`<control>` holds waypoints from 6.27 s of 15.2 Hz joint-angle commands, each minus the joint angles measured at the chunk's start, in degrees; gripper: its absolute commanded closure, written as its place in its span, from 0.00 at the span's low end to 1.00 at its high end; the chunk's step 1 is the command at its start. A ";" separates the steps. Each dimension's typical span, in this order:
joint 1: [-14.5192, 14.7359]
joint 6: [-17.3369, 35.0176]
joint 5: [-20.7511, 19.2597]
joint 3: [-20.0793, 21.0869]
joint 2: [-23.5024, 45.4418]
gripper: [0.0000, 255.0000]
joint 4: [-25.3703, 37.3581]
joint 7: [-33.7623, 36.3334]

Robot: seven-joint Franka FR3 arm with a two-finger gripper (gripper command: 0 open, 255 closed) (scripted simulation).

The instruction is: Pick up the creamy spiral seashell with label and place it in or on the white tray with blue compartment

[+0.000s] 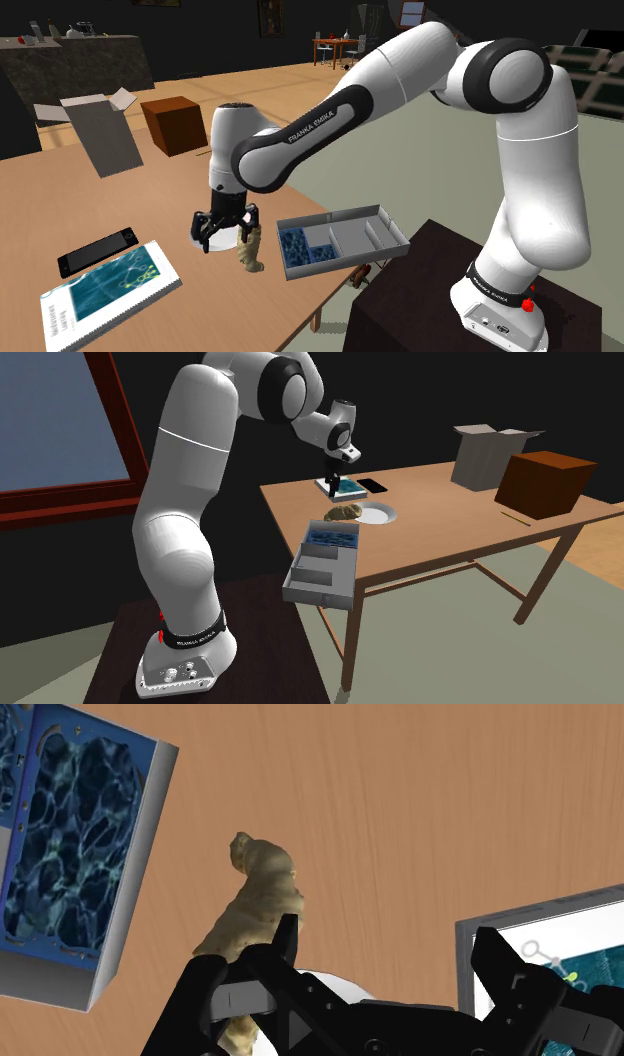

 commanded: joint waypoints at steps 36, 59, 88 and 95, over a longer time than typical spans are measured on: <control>15.89 -1.71 -23.94 -15.14 2.91 0.00 -2.51 34.40; 15.21 -8.40 -21.35 -13.89 -2.37 1.00 -0.73 31.69; 9.49 -4.06 -12.19 -17.77 -45.22 1.00 -44.30 17.78; 8.98 -0.72 -12.64 -18.99 -48.65 1.00 -50.81 16.73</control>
